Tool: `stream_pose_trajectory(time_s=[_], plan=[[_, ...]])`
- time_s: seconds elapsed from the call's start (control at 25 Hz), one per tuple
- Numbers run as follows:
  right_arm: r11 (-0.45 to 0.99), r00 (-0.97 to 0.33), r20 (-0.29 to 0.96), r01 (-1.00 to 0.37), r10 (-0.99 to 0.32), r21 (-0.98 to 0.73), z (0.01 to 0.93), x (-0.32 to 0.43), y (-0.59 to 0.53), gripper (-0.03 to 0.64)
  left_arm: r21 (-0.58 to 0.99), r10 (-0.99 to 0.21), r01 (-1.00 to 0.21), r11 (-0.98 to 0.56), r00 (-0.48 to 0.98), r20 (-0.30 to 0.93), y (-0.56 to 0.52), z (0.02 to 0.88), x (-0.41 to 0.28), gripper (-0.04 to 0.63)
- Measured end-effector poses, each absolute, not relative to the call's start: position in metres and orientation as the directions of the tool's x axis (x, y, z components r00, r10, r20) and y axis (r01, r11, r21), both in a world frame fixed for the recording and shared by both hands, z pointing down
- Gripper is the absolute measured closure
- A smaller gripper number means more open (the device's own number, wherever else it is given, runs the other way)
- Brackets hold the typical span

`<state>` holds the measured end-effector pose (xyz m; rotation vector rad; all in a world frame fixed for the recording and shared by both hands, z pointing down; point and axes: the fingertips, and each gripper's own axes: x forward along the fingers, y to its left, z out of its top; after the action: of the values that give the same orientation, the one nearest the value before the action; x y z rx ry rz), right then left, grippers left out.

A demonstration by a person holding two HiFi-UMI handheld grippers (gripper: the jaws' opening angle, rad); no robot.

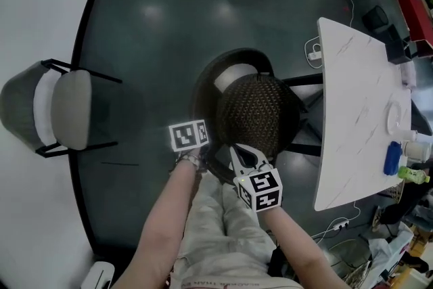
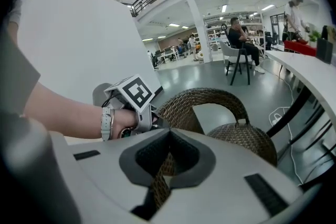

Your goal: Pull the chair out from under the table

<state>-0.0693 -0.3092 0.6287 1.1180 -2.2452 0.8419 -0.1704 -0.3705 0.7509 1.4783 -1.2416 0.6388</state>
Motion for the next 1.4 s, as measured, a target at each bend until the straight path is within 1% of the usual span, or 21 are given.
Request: stream_pose_trajectory(time_s=[0.48,0.72,1.04,1.2,1.32,1.4], plan=[[0.573,-0.601,0.644,-0.765,-0.473,-0.294,0.616,-0.130,-0.296,0.615,0.299,-0.381,-0.936,0.187,0.211,0.900,-0.340,0.747,-0.288,0.555],[0.615,-0.623,0.641,-0.736,-0.449,-0.284,0.608,-0.150,-0.288,0.615,0.269,-0.390,-0.941,0.206,0.174,0.904,-0.326,0.745,-0.335,0.554],[0.661,-0.628,0.654,-0.707,-0.422,-0.253,0.599,-0.152,-0.273,0.615,0.254,-0.402,-0.944,0.211,0.153,0.903,-0.308,0.744,-0.380,0.554],[0.671,-0.628,0.658,-0.700,-0.416,-0.244,0.599,-0.149,-0.270,0.615,0.252,-0.409,-0.947,0.198,0.154,0.900,-0.304,0.744,-0.389,0.552],[0.677,-0.635,0.655,-0.693,-0.410,-0.248,0.597,-0.151,-0.267,0.615,0.220,-0.420,-0.961,0.168,0.132,0.898,-0.301,0.744,-0.389,0.525],[0.687,-0.643,0.651,-0.683,-0.404,-0.248,0.595,-0.155,-0.265,0.615,0.181,-0.423,-0.971,0.159,0.099,0.901,-0.298,0.742,-0.393,0.482]])
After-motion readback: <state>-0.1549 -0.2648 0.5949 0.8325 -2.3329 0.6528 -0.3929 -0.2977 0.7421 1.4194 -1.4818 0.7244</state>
